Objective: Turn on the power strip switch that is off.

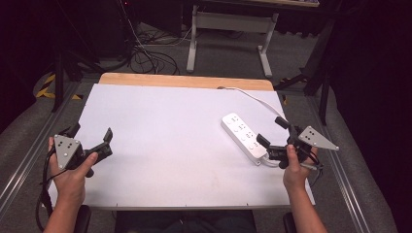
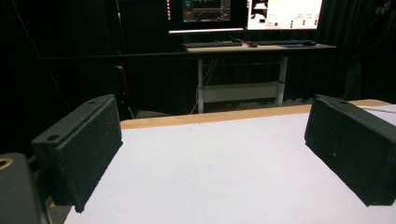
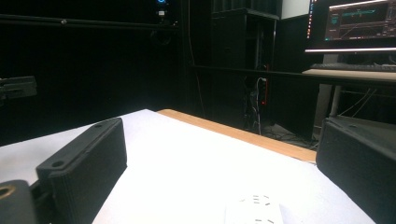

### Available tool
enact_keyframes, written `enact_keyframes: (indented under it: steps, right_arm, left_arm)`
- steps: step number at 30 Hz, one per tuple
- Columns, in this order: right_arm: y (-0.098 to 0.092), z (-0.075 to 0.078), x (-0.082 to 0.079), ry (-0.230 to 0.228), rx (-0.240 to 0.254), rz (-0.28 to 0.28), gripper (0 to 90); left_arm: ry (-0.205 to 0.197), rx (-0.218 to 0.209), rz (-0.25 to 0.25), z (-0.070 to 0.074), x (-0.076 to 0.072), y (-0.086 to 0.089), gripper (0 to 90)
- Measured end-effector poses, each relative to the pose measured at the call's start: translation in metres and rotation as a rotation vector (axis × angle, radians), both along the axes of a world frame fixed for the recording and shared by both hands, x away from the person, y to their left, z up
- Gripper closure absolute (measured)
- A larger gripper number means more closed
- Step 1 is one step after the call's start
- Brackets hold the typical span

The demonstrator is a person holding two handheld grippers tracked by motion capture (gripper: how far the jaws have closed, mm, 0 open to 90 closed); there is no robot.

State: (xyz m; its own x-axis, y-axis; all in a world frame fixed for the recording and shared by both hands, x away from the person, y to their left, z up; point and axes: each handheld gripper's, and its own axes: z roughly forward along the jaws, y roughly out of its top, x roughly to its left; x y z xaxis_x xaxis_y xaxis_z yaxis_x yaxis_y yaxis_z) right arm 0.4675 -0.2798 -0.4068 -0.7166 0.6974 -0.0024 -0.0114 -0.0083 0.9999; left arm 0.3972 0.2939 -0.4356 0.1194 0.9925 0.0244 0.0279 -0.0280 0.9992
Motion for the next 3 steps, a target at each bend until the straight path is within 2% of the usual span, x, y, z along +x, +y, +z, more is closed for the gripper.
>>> enact_keyframes:
  steps: [3]
  right_arm:
    - [-0.0002, 0.0, 0.0002, 0.0, -0.001, -0.001, 2.6]
  left_arm:
    - [0.0, 0.002, 0.002, 0.0, 0.0, 0.0002, 4.5]
